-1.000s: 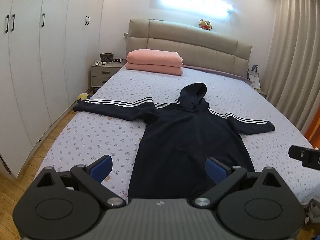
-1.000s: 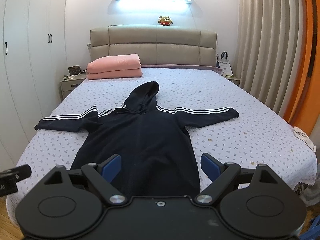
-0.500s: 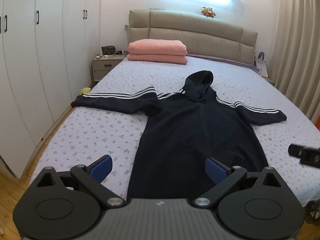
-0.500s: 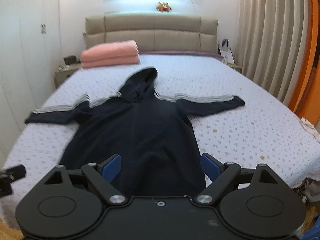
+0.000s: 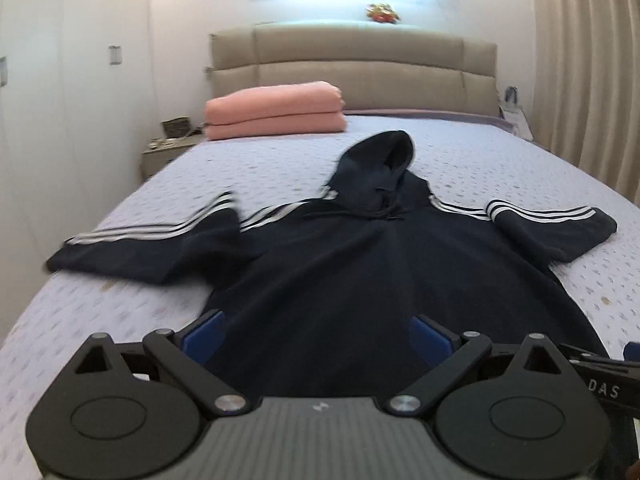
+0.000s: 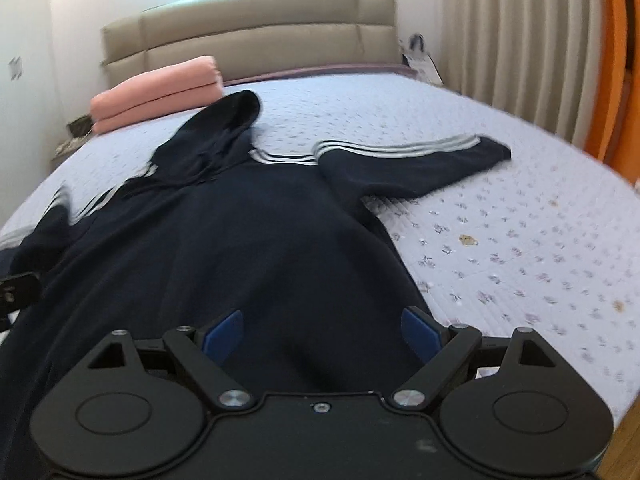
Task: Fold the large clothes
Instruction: 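Grasp the striped sleeve cuff with the right gripper and lift it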
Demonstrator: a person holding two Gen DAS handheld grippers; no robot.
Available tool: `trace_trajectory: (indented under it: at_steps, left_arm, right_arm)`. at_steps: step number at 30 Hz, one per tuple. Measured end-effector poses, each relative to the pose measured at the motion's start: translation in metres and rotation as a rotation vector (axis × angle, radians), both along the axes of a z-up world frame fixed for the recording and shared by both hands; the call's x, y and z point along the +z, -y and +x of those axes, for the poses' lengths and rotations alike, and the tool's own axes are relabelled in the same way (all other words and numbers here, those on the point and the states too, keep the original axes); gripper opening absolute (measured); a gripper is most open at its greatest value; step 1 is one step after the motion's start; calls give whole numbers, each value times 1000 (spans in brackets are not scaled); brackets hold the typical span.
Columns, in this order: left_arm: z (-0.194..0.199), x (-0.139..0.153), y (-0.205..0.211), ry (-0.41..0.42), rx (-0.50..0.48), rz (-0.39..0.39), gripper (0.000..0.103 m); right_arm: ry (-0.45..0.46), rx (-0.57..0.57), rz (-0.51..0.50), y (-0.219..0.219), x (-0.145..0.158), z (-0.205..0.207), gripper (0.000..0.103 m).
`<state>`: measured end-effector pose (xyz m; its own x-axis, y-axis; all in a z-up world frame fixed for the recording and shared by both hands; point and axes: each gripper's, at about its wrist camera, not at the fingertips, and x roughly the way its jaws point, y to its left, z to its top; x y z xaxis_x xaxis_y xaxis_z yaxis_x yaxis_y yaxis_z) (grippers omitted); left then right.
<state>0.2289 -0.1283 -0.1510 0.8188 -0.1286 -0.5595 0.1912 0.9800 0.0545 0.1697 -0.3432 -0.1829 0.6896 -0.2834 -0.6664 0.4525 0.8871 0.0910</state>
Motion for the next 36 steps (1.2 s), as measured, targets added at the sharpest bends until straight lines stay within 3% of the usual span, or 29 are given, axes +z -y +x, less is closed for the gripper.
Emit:
trace_trajectory:
  at_steps: [6,13,20,24,27,31,33,34,36]
  left_arm:
    - [58,5,66,-111,-76,6,99]
    - [122,9,160,-152,-119,39,99]
    - [181,1,242,-221,-53,10,99]
    - [202,-7,274,-256,-22,9,99]
    - [215,-15,295,-270,-5,31,99]
    - [229,-27,309,-287,13,57,99]
    - [235,-33,314,-300,23,76,99]
    - [238,-37,316,-307,28,84,99]
    - [243,-43,320,-319,33,93,97]
  right_arm:
    - [-85,-56,-84,81,19,35,102]
    - [-101,-119,-88,242,26,94,102]
    - [-75,-251,178,407,-3,166,102]
    - [-91,-279,315,465,-28,204,101]
    - [-108,-282,332,491,-45,229,97]
    - [-125,-285,329,499,-64,252,79]
    - [-99,-206,288,491,-64,261,46]
    - [-102,-168,285,489,-65,265,22]
    - [-75,-130,241,483,-56,261,19]
